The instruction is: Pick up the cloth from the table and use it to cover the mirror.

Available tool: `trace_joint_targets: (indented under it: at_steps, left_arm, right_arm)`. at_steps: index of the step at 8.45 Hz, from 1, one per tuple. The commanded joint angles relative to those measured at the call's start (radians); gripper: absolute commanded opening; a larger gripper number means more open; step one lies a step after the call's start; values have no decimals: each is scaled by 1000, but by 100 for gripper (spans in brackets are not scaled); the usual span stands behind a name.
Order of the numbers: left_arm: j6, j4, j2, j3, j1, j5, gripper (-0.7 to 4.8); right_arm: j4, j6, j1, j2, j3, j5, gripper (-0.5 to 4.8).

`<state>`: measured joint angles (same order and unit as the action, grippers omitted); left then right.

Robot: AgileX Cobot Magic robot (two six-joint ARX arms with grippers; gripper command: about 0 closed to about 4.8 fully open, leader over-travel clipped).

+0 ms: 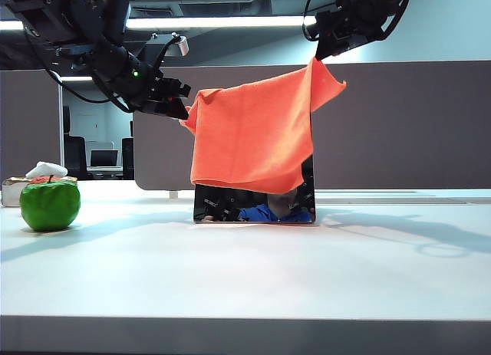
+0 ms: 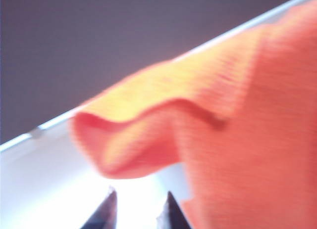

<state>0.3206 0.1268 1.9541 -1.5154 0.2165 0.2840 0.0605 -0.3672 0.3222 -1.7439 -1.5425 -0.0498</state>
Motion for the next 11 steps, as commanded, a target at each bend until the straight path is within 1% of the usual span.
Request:
trace_joint_targets:
  at_steps: [1,2,3,4,5,6,7,8,9,10,11]
  left_arm:
    - [-10,-16,-3,-6,0,82,135]
    - [-48,-25,-4,-6,0,135,135]
    - [-48,-28,-40,-6,1,165,135]
    - [-47,-34,-50,-6,0,161,144]
    - [-40,-44,-50,-6,0,161,162]
    - [-40,-43,-50,-5,0,162,165]
    - [-36,-40,-27,-5,-5,118,220]
    - [-37,-43,-6,-5,-5,121,248]
    - [-37,-54,5,-5,-5,124,248]
    - [-18,-56,9,-5,-5,95,236]
    - [-17,-47,18,-5,-6,94,236]
  right_arm:
    - [10,2,0,3,-4,34,171]
    - [-10,0,-9,-13,-4,153,171]
    - [-6,6,-61,-78,-4,180,171]
    - [27,8,-64,-76,-3,186,218]
    - [42,8,-50,-45,-3,174,251]
    - [51,8,-50,-13,-3,151,266]
    - [95,8,-49,34,-3,118,266]
    - [124,8,-49,53,-3,118,266]
    - [134,8,-49,58,-3,118,266]
    - [138,8,-49,58,-3,107,266]
    - [138,8,-49,58,-3,95,266]
